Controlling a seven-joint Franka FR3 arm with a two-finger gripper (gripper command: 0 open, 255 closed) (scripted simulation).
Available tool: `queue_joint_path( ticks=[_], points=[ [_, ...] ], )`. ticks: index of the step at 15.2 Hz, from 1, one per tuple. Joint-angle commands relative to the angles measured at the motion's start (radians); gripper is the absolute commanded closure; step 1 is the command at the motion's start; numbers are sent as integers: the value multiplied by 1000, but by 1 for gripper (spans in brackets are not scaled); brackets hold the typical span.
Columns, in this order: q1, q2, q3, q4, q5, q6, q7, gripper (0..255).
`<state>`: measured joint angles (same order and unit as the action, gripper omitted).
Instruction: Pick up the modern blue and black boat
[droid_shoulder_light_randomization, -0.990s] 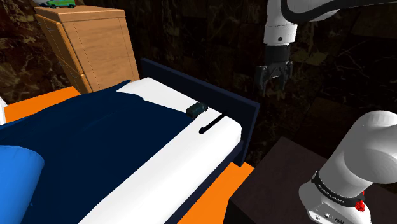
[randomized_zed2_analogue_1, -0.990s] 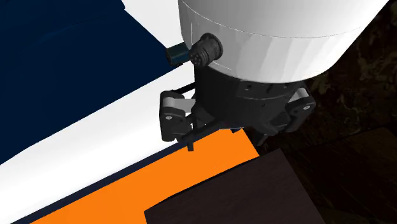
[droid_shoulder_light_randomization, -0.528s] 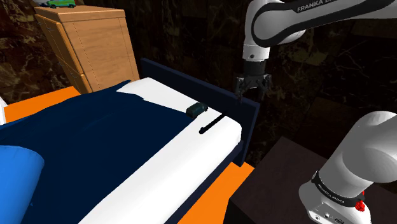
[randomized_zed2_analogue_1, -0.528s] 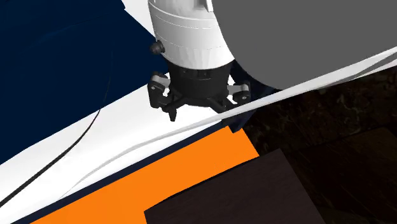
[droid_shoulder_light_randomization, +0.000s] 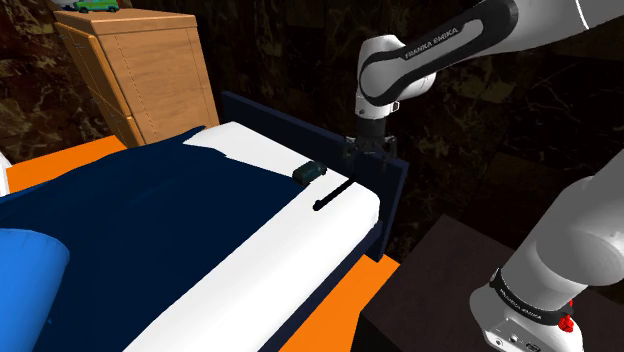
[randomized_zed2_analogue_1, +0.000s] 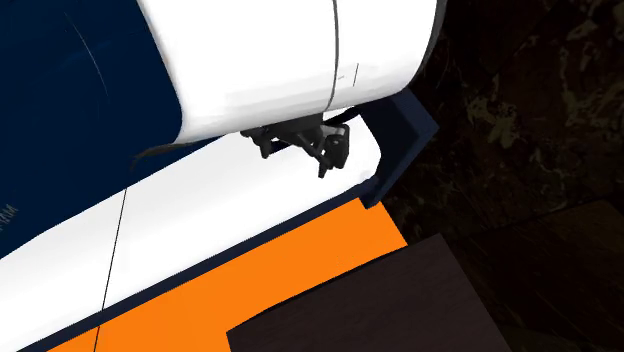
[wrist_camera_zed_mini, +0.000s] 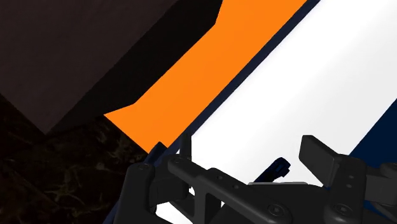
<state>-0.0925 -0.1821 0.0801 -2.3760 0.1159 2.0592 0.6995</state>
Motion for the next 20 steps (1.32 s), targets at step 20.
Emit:
queue_joint_path(
  ticks=[20],
  points=[
    [-47, 761, -98, 493, 15, 329, 456, 0]
  ],
)
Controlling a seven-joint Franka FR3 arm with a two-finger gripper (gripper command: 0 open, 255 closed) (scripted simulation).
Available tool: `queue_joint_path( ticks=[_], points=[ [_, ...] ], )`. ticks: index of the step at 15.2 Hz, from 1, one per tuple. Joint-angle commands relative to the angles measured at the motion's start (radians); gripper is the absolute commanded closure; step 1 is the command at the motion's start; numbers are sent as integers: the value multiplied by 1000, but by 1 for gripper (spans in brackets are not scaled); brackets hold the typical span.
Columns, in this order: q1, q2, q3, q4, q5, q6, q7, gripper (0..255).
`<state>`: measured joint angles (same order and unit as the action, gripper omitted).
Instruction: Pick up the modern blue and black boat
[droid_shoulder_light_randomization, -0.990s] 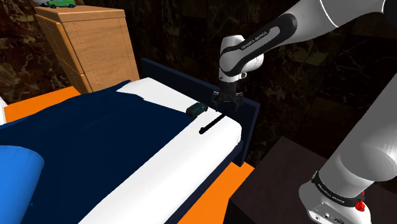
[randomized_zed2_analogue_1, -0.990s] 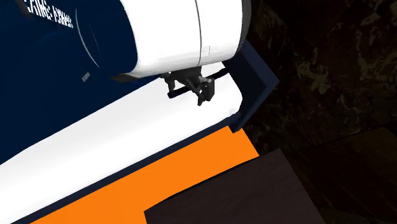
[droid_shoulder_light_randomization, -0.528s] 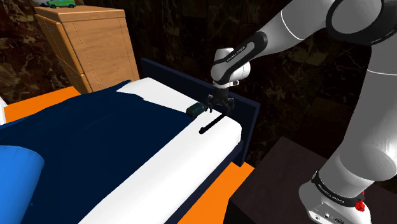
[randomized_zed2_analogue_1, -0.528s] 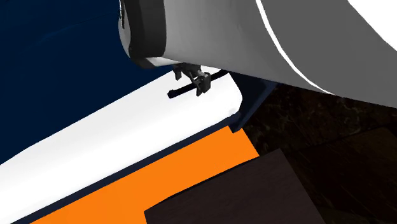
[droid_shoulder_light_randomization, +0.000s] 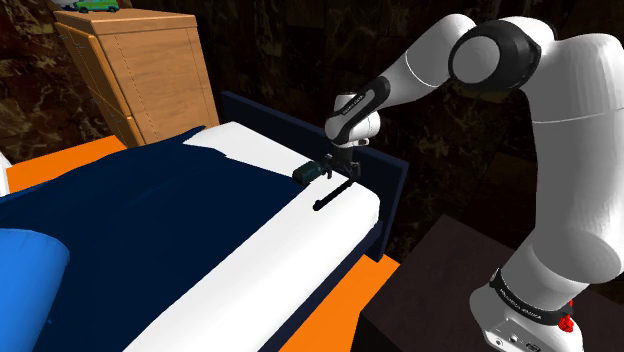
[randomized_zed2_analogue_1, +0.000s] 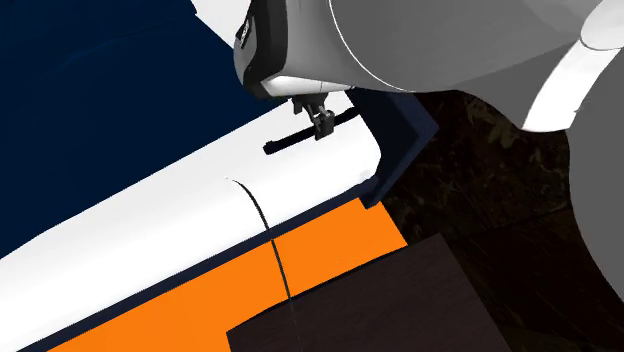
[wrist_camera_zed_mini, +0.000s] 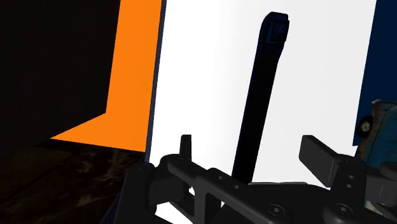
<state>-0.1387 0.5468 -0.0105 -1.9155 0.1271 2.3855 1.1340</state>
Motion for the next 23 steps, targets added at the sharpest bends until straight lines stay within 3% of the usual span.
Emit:
queue_joint_path(
  ticks=[1, 4, 13, 14, 23],
  points=[
    [-4, 66, -14, 64, 10, 8, 38, 0],
    [-14, 147, -30, 142, 24, 16, 78, 0],
    [-18, 230, -23, 167, 31, 73, 69, 0],
    [-18, 231, -23, 168, 31, 74, 69, 255],
    [-18, 230, -23, 167, 31, 73, 69, 255]
  ],
)
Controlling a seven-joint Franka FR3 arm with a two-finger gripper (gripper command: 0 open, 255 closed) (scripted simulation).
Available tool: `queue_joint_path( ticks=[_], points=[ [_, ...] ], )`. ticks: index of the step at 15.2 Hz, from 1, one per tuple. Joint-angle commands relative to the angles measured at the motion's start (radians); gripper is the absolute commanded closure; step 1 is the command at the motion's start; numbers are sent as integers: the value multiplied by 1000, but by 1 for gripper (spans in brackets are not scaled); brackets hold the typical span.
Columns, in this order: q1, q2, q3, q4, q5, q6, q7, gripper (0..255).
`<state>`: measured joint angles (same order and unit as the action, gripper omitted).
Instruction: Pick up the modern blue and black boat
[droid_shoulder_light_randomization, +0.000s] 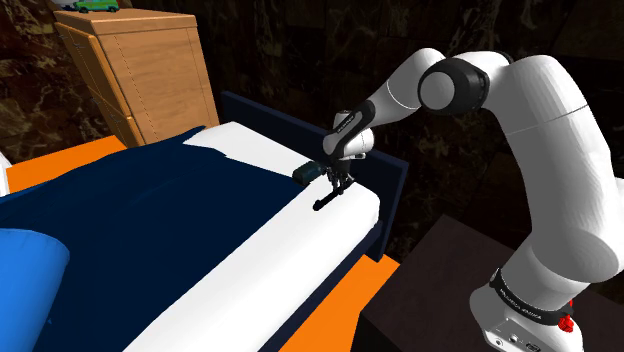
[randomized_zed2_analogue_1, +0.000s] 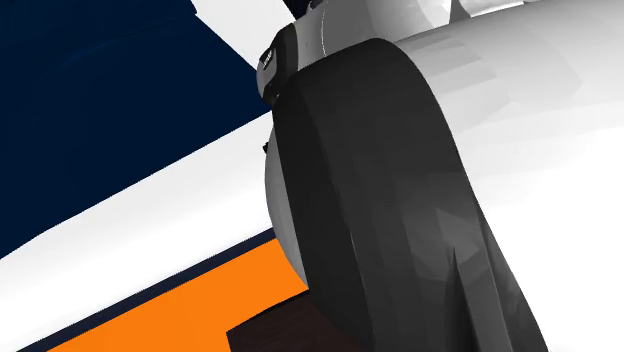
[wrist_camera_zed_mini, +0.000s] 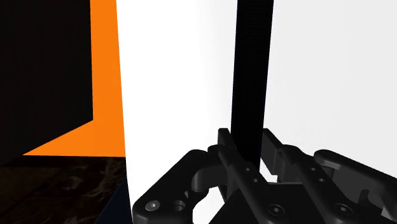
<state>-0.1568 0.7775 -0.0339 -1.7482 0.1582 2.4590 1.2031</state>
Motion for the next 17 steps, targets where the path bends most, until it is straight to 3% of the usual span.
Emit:
queue_joint_path(
  ticks=[1, 17],
  points=[
    [1, -12, -1, -4, -1, -7, 1, 255],
    [8, -161, -13, -38, -15, -122, 18, 255]
  ],
)
